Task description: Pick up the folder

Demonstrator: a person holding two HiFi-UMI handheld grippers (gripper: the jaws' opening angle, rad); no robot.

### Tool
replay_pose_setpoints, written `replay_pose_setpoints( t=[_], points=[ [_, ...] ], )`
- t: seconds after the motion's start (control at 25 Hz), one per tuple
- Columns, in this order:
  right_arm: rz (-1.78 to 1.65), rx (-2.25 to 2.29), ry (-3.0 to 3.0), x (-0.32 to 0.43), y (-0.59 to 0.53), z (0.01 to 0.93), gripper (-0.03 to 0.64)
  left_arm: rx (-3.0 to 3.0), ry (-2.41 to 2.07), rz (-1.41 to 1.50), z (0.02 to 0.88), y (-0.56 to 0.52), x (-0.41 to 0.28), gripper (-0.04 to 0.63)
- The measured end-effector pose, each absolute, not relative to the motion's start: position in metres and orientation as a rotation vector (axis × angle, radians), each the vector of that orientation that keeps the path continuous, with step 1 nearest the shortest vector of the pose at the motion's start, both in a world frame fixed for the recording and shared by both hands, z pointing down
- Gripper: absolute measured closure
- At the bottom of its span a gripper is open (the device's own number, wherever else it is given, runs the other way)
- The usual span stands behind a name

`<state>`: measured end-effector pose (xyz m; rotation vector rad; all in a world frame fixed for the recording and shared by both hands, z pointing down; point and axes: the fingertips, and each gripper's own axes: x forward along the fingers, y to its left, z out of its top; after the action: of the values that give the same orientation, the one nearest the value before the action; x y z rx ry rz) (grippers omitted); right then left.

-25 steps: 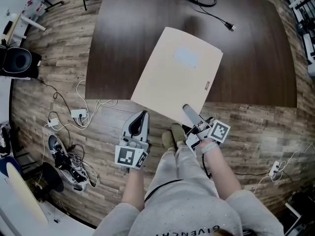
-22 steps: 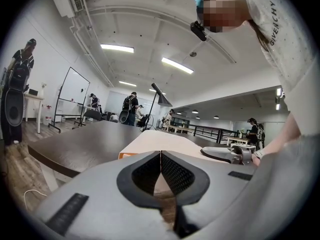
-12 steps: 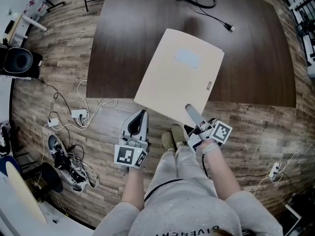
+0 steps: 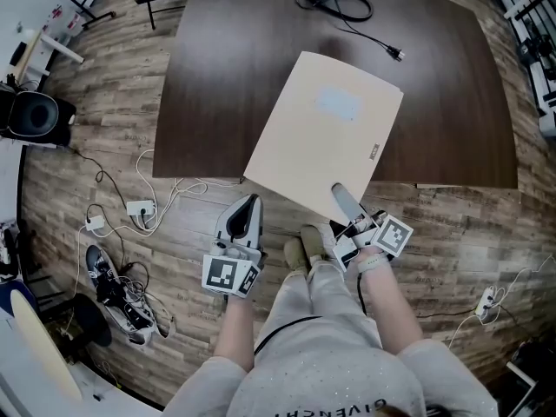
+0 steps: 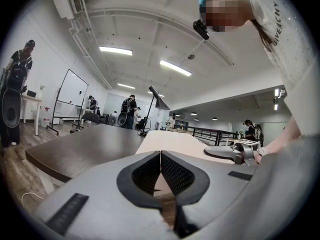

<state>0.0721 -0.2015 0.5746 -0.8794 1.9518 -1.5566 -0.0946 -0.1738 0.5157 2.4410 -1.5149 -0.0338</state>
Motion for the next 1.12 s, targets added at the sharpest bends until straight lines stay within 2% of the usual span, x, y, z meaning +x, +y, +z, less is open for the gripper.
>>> replay_pose_setpoints(
  t=[1.12],
  points=[
    [-1.247,-1.120,2.212,0.112,-0.226,0.496,0.347,2.520,-1.427,-0.083,0.476,-0.194,-0.070,0.595]
  ],
)
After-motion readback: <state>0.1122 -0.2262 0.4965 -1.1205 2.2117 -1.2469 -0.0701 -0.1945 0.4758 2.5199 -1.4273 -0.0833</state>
